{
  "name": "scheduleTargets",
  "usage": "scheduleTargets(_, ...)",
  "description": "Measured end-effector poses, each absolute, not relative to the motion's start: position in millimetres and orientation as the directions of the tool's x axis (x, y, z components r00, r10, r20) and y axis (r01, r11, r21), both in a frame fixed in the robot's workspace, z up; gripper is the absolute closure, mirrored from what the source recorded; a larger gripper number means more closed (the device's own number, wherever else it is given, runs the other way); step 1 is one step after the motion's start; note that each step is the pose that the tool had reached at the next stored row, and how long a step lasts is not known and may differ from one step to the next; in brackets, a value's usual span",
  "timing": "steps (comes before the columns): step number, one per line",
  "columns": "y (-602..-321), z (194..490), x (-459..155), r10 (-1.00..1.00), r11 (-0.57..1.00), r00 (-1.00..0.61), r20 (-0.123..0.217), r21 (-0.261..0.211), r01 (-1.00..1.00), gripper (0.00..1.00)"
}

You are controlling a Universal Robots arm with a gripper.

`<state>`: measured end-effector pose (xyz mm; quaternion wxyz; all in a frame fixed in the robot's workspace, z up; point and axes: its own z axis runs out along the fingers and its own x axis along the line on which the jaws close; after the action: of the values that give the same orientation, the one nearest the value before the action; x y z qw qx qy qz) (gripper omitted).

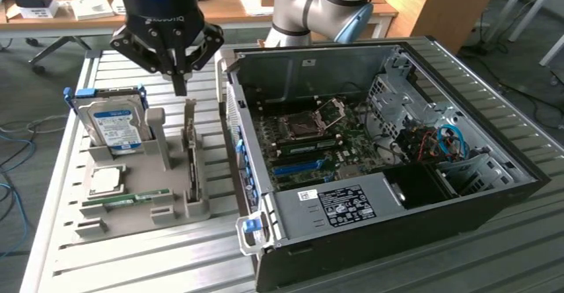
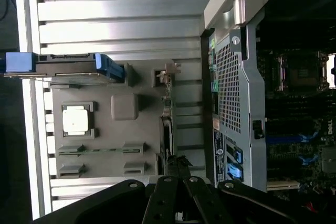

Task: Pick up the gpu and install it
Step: 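Reach for the gpu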

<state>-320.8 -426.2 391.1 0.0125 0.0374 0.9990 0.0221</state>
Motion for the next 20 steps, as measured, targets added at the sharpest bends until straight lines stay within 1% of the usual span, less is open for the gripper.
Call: scheduleTargets(20, -443.2, 391.1, -326.1, 0.075, 0.996, -0.997, -0.023, 0.044, 0.074, 0.89)
